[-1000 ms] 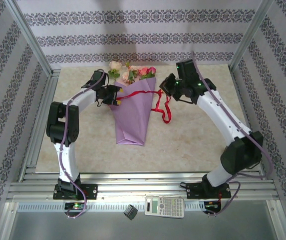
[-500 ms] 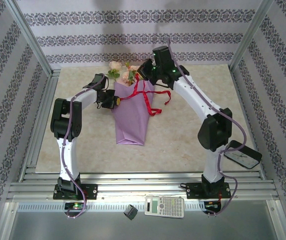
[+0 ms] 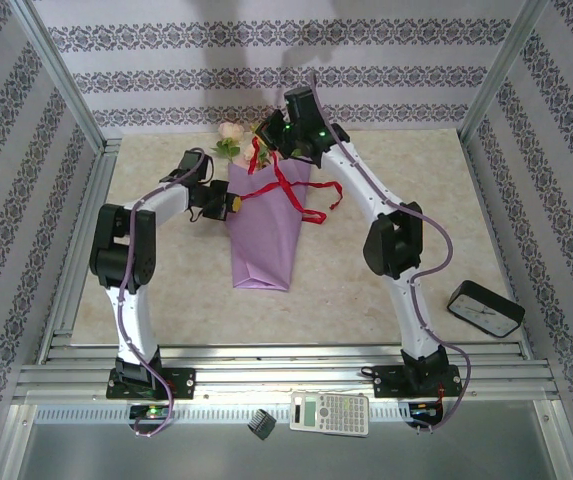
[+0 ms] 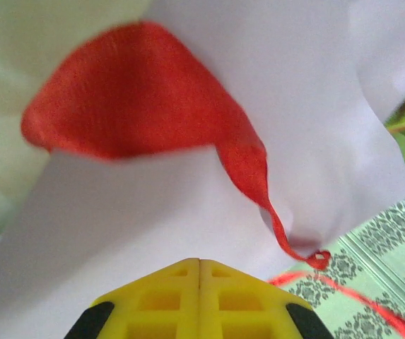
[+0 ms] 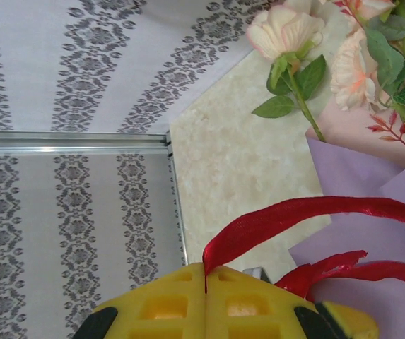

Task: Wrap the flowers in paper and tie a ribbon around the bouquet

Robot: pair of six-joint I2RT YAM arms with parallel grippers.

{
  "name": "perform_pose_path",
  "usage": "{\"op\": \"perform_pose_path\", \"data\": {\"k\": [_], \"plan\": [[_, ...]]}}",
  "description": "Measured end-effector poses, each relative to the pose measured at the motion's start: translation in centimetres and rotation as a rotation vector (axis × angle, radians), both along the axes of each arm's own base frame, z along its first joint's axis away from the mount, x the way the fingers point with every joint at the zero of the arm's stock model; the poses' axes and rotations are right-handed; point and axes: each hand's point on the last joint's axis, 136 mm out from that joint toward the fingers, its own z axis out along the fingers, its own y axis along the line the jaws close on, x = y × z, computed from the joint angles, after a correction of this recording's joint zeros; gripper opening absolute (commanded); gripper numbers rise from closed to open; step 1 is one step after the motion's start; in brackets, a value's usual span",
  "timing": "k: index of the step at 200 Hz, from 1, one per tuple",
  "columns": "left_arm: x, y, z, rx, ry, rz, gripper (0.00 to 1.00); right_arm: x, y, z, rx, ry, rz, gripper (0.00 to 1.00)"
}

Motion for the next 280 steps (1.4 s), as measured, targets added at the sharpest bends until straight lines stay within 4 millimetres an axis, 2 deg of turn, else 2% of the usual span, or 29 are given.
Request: {"op": "perform_pose_path", "data": {"k": [29, 31, 39, 44, 67, 96, 122, 170, 207, 251, 280], "plan": [[-0.2, -0.2, 0.9, -0.015, -0.023, -0.008, 0.01, 0.1, 0.4, -2.6, -0.017, 0.044, 0.014, 0.0], [-0.2, -0.2, 0.9, -0.014, -0.023, -0.008, 0.04, 0.1, 0.4, -2.7, -0.019, 0.046, 0.014, 0.0], [-0.2, -0.2, 1.0, -0.014, -0.026, -0.009, 0.29, 0.1, 0.5, -3.3, -0.026, 0.055, 0.016, 0.0], [-0.2, -0.2, 1.0, -0.015, -0.027, -0.008, 0.37, 0.1, 0.5, -3.7, -0.032, 0.06, 0.018, 0.0], [-0.1, -0.1, 1.1, -0.012, -0.023, -0.001, 0.49, 0.0, 0.4, -4.3, -0.05, 0.063, 0.026, 0.0], [1.3, 0.1, 1.9, 0.007, -0.036, 0.014, 0.52, -0.3, -0.2, -4.8, -0.071, 0.064, 0.023, 0.0], [2.5, 0.2, 1.6, 0.012, -0.033, 0.037, 0.5, -0.2, -0.7, -4.7, -0.076, 0.06, 0.019, 0.0], [3.4, 0.2, -1.8, 0.016, 0.052, 0.066, 0.49, 0.0, -1.2, -4.2, -0.076, 0.05, 0.01, 0.0], [3.5, 0.2, -1.9, 0.008, 0.08, 0.086, 0.45, 0.0, -1.4, -4.4, -0.078, 0.052, 0.008, 0.0], [4.3, 0.1, -3.3, 0.003, 0.109, 0.107, 0.24, -0.1, -1.5, -4.6, -0.082, 0.056, 0.009, 0.0], [4.5, 0.1, -4.2, 0.006, 0.124, 0.108, 0.07, -0.1, -1.5, -4.7, -0.083, 0.059, 0.008, 0.0]]}}
